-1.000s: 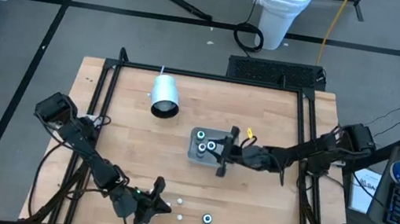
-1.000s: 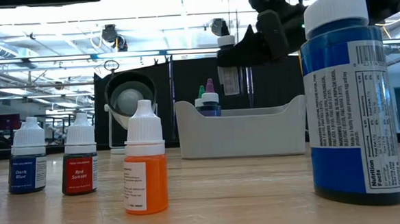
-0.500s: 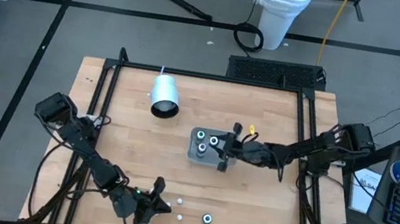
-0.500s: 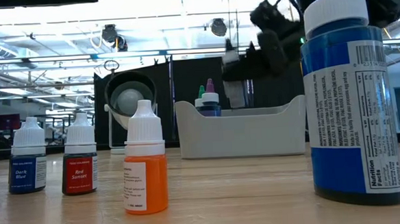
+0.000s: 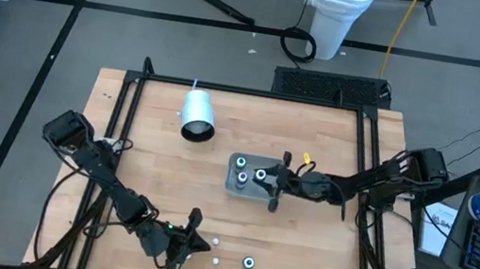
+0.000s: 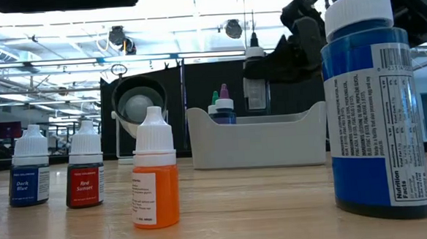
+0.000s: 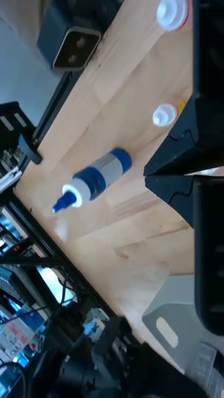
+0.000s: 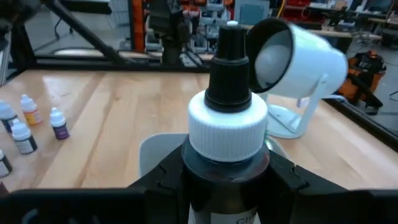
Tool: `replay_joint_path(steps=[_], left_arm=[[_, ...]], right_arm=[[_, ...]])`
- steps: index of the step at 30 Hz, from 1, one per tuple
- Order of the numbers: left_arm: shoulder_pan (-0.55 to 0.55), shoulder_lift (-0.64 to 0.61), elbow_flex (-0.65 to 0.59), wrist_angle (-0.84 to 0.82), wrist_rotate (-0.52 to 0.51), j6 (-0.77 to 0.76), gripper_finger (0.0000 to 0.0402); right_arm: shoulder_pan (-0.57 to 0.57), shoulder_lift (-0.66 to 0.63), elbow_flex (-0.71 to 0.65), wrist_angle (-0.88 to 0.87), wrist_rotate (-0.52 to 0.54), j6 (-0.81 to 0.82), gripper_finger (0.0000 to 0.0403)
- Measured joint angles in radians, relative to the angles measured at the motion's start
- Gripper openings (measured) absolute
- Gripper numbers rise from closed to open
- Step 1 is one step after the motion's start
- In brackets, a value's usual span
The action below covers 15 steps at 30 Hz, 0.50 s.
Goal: Pick & Place food coloring
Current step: Put the large black food coloring bottle into the white bin
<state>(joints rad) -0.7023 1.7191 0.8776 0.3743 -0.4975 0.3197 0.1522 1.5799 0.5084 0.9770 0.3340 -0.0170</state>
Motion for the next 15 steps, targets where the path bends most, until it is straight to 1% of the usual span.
replay_joint_path(steps=[4, 7, 12, 15], left_arm=[[0.011, 0.000, 0.000, 0.002, 0.019, -0.005, 0.0023], [0.010, 0.000, 0.000, 0.002, 0.027, -0.007, 0.0024], [0.006, 0.000, 0.000, -0.003, 0.051, -0.007, 0.0009], [0.006, 0.000, 0.000, -0.003, 0.054, -0.007, 0.0004]], right_arm=[[0.017, 0.050, 0.035, -0.032, 0.011, 0.005, 0.0122], [0.020, 0.080, 0.032, -0.034, 0.054, 0.029, 0.0122], [0.021, 0.130, 0.029, 0.056, 0.054, 0.068, 0.0122], [0.021, 0.156, 0.029, 0.067, 0.055, 0.081, 0.0123]])
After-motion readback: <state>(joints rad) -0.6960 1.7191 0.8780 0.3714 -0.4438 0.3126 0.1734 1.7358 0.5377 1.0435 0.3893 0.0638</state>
